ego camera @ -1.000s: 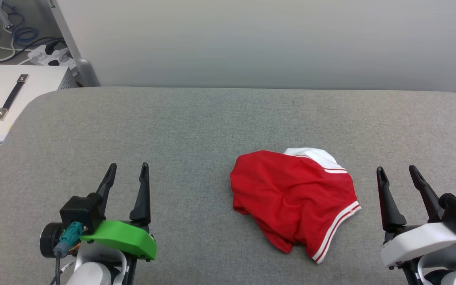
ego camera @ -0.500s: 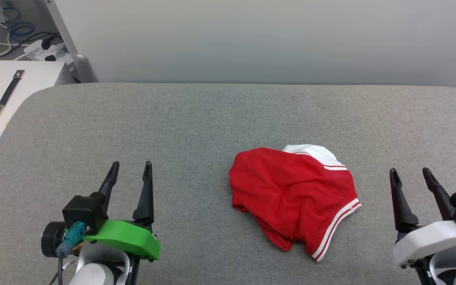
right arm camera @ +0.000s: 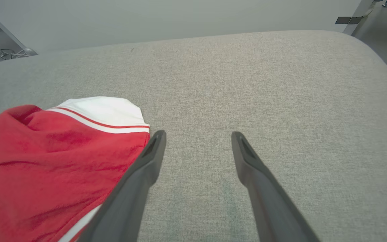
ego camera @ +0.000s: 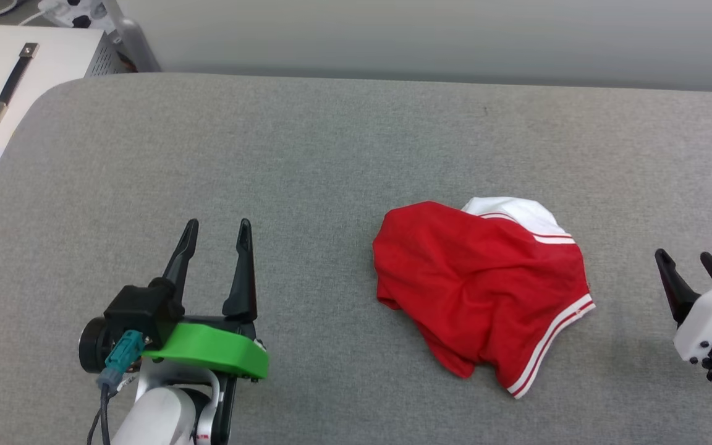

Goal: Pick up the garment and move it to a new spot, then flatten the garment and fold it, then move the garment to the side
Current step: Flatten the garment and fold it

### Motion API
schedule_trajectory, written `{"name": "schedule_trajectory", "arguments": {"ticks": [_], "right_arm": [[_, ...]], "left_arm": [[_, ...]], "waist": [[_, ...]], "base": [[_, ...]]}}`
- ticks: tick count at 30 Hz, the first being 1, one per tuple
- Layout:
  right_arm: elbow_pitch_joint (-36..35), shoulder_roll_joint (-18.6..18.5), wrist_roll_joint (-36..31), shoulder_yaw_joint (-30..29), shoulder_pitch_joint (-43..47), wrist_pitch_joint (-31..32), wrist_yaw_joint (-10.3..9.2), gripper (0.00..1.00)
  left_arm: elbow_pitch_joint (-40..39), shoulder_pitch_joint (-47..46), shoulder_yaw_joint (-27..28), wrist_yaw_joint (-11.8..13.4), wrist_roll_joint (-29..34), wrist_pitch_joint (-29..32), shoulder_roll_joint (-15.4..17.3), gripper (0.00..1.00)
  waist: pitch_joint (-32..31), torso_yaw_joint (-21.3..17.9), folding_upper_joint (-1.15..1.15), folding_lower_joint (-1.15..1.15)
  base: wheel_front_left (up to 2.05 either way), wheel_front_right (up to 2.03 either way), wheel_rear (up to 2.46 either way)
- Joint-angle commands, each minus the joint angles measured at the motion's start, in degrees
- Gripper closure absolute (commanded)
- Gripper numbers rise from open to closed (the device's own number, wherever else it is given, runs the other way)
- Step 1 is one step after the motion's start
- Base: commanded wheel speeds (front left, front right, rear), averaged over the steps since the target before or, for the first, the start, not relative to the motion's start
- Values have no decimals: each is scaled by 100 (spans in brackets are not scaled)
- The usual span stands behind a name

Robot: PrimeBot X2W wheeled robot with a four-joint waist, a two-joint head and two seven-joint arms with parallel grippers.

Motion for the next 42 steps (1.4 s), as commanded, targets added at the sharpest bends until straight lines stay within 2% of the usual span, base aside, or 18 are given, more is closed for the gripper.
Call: {"name": "schedule_trajectory", "arguments": {"ticks": [1, 7, 15, 21, 28, 30, 31, 36, 42], "right_arm": [[142, -115, 151, 143, -255, 206, -5, 0], [698, -583, 608, 866, -1009, 1166, -5, 0], [1251, -1099, 1051, 1977, -1950, 1709, -5, 0], [1801, -1330, 1351, 2712, -2460, 1880, -5, 0], [2301, -1422, 1934, 3441, -2484, 2780, -5, 0], [2299, -1431, 2073, 3559, -2492, 2891, -5, 78], [2288, -1438, 2142, 3598, -2507, 2912, -5, 100], [2174, -1586, 2277, 3692, -2704, 2781, -5, 100], [2135, -1869, 2362, 3313, -2992, 2299, -5, 100]], "left_arm": [[7, -149, -21, 12, 32, -55, -65, 0], [72, -387, -109, -40, 59, -152, -200, 0], [217, -619, -169, -99, 74, -263, -364, 0], [312, -708, -179, -130, 87, -316, -448, 0], [392, -739, -145, -145, 113, -355, -515, 0], [412, -733, -127, -146, 121, -362, -528, 0], [427, -726, -115, -144, 124, -365, -532, 0], [503, -704, -66, -168, 128, -373, -516, 0], [526, -592, 16, -146, 132, -378, -454, 0]], "waist": [[303, 221, 0, 0], [621, 480, 0, 0], [958, 767, 0, 0], [1156, 882, 0, 0], [1227, 907, 0, 0], [1206, 889, 0, 0], [1180, 871, 0, 0], [1025, 772, 0, 0], [773, 550, 0, 0]], "base": [[0, 0, 0], [0, 0, 0], [0, 0, 0], [0, 0, 0], [0, 0, 0], [0, 0, 0], [0, 0, 0], [0, 0, 0], [0, 0, 0]]}}
